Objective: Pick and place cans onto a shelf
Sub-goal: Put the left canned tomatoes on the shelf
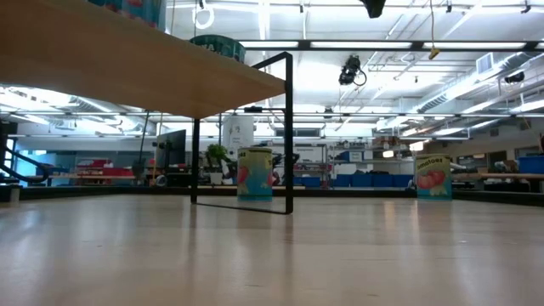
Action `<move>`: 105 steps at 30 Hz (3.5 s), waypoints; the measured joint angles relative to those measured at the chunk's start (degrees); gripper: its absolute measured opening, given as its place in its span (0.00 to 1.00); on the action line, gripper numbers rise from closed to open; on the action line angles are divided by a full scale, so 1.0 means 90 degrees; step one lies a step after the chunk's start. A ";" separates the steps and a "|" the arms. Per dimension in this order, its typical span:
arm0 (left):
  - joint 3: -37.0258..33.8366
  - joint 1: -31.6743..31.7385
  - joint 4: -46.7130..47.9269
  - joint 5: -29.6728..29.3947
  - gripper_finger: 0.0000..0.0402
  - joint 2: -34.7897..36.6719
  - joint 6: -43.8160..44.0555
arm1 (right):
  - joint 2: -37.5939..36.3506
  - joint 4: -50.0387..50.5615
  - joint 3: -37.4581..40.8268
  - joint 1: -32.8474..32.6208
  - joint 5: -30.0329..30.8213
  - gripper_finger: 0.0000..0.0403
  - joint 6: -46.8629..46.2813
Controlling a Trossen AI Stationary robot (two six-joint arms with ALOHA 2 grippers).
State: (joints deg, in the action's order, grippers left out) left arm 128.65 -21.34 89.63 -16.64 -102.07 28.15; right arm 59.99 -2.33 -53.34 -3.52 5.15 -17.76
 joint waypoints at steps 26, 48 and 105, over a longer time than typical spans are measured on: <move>-0.3851 0.4863 -0.3751 0.0883 0.89 0.0125 -0.1290 | -0.0017 -0.0428 0.0000 0.0428 0.1475 0.86 -0.0404; -0.4681 0.4376 -0.5337 0.0060 0.89 -0.0238 0.0486 | -0.0005 -0.0575 -0.0002 0.3081 0.0406 0.87 -0.1167; -0.4676 0.3938 -0.5331 -0.0481 0.90 -0.0866 0.2640 | -0.0005 0.0186 -0.0002 0.3255 -0.1243 0.87 -0.0393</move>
State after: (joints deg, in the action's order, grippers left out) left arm 86.56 14.10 41.65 -20.97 -109.87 51.90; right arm 59.94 -0.65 -53.36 25.78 -6.04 -21.30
